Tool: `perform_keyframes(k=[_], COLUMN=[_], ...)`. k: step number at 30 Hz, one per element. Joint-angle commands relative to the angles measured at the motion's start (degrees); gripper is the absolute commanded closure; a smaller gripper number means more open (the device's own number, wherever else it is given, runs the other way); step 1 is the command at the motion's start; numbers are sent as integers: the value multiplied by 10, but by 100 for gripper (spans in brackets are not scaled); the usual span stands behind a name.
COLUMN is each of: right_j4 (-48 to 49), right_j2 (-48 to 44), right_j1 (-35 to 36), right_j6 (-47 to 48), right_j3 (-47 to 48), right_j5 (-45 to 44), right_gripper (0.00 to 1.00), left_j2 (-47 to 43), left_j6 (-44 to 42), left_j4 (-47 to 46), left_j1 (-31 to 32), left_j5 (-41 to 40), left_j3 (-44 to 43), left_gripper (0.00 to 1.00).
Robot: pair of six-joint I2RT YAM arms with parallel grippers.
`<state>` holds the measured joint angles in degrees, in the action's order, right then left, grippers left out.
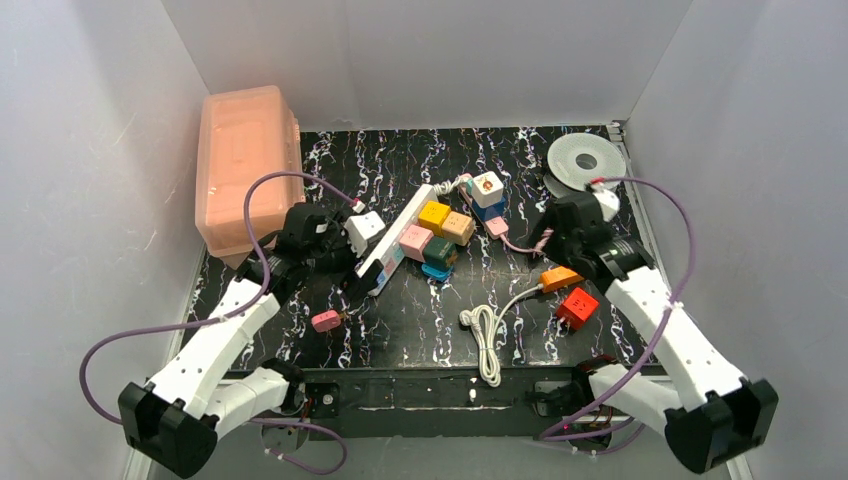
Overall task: Pull the plug off the socket
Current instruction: Remove the plug from the socket.
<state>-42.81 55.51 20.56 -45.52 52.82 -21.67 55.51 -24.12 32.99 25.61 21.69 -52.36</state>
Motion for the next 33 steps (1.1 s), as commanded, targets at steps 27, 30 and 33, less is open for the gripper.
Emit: perform_keyframes(k=[27,30,33], right_j4=[160,163,166], right_j2=[31,26,24], right_j1=[116,116,116], right_j6=[110,114,115], right_j3=[16,13,11], right_j5=[-6,-8,-10], right_gripper=[12,12,12], left_j2=[336,350,361], left_j6=[94,102,113], left_j4=[-78,-86,-95], left_j1=[-2,-2,-2], left_j5=[-18,-15,-14], left_j3=[-55,-58,-63], left_gripper=[17,30,48])
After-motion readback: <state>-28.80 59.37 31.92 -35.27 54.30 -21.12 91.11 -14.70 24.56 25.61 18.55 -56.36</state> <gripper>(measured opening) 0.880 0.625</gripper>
